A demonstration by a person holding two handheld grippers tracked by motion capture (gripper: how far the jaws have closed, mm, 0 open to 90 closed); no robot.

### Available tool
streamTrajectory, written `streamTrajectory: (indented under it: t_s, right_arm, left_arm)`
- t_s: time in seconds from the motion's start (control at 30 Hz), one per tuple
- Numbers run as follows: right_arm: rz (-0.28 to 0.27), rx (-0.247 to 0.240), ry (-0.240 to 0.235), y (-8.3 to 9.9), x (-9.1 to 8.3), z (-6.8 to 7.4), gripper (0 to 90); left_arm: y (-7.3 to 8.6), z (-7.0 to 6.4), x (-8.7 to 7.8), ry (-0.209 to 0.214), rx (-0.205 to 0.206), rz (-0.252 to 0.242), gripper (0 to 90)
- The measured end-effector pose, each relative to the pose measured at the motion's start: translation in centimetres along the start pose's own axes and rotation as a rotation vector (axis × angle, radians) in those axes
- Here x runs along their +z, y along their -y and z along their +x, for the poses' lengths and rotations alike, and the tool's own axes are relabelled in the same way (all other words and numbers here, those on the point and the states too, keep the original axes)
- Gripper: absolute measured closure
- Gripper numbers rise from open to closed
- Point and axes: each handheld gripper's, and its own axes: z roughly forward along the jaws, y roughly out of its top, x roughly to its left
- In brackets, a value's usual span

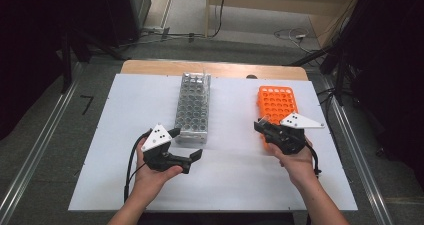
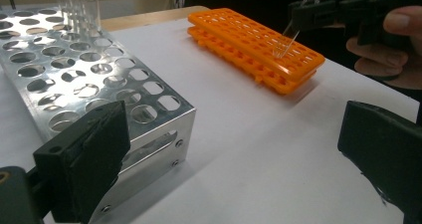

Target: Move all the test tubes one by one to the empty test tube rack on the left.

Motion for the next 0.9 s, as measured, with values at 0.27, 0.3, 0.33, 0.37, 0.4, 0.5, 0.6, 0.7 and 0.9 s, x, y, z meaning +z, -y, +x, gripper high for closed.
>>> streamTrajectory:
  t_s: [0.27,0.3,0.33,0.37,0.4,0.5,0.6,0.7,0.9]
  right_arm:
    - [0.043,-0.022,-0.057,1.5,-0.1,2.3,74.1]
    - [0.046,-0.023,-0.065,1.6,-0.1,2.6,74.1]
    - [0.052,-0.029,-0.069,1.7,-0.1,2.9,74.1]
    - [0.054,-0.029,-0.079,1.9,-0.1,3.2,74.1]
    - [0.059,-0.033,-0.089,2.0,-0.1,3.5,74.1]
    - [0.069,-0.048,-0.11,2.2,0.1,4.3,74.1]
    - [0.075,-0.059,-0.128,2.3,0.4,5.1,74.1]
    - [0.085,-0.068,-0.144,2.4,0.6,5.6,74.1]
    - [0.096,-0.079,-0.179,2.3,0.9,6.8,74.1]
  left_arm:
    - [-0.3,-0.9,0.0,0.023,0.021,-0.005,0.0]
    - [-0.4,-1.0,0.1,0.026,0.02,-0.007,0.1]
    - [-0.4,-1.0,0.1,0.029,0.019,-0.009,0.4]
    - [-0.5,-1.1,0.1,0.034,0.022,-0.01,1.1]
    - [-0.5,-1.1,0.1,0.037,0.021,-0.01,1.3]
    - [-0.7,-1.3,0.2,0.046,0.029,-0.012,2.0]
    - [-0.8,-1.6,0.3,0.055,0.027,-0.016,2.1]
    - [-0.9,-1.8,0.4,0.063,0.034,-0.017,2.6]
    - [-1.1,-2.3,0.6,0.097,0.04,-0.026,6.8]
